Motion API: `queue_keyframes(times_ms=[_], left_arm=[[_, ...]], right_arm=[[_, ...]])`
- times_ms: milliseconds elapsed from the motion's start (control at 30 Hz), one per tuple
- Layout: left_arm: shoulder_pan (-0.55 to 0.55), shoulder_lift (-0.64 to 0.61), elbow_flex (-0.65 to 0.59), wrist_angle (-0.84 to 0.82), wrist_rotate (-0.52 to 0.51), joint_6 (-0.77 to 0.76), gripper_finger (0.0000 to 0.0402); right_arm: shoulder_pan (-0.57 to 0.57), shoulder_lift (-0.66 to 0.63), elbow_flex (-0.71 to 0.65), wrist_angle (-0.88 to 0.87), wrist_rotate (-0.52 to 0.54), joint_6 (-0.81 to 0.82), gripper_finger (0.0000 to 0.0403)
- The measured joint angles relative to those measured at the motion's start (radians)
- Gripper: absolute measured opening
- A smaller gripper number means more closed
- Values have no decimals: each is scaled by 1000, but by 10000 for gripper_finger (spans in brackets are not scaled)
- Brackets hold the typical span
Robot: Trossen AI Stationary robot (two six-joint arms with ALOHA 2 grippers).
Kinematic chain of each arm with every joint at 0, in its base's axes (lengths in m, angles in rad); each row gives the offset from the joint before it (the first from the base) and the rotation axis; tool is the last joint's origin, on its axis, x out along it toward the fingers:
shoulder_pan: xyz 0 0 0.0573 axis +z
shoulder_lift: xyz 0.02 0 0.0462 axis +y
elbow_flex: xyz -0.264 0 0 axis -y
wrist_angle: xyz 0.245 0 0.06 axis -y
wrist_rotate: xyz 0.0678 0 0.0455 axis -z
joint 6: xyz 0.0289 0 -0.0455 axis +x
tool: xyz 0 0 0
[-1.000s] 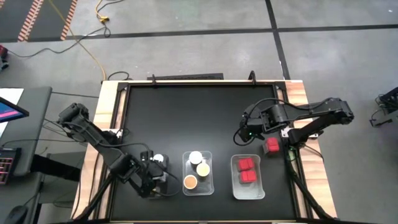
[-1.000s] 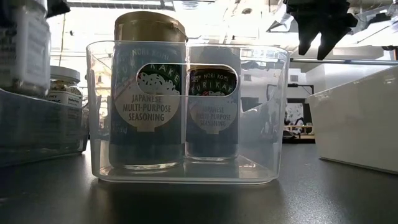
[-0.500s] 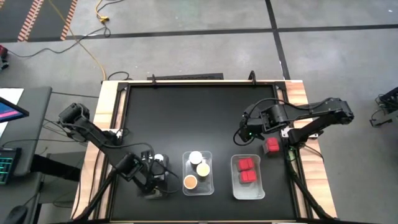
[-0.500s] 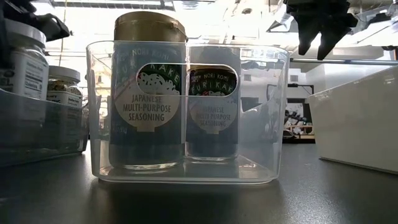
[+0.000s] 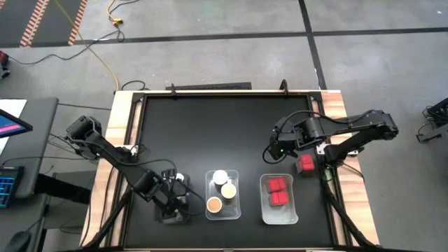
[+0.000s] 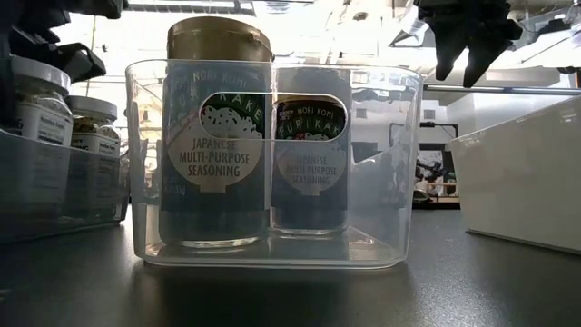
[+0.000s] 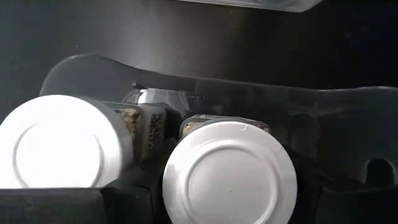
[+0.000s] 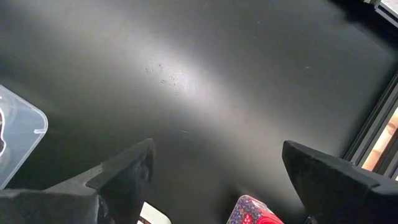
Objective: Sort spices by type
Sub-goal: Put the white seasoning bottle into the black bin
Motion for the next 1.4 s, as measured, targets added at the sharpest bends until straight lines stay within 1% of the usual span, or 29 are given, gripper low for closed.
queue_keyframes(times_ms=[200, 367, 667, 867, 1400], left_arm=[[0, -1, -27, 18, 3, 15, 195], [0, -2, -29, 22, -1, 34, 218], [4, -1, -29, 21, -6, 53, 197], [4, -1, -29, 15, -19, 72, 209], [4, 0, -29, 17, -19, 70, 211]], right_arm=[[0, 0, 0, 0, 0, 0, 379], [0, 0, 0, 0, 0, 0, 379], [0, 0, 0, 7, 0, 1, 379], [0, 0, 0, 8, 0, 1, 379], [0, 0, 0, 9, 0, 1, 379]])
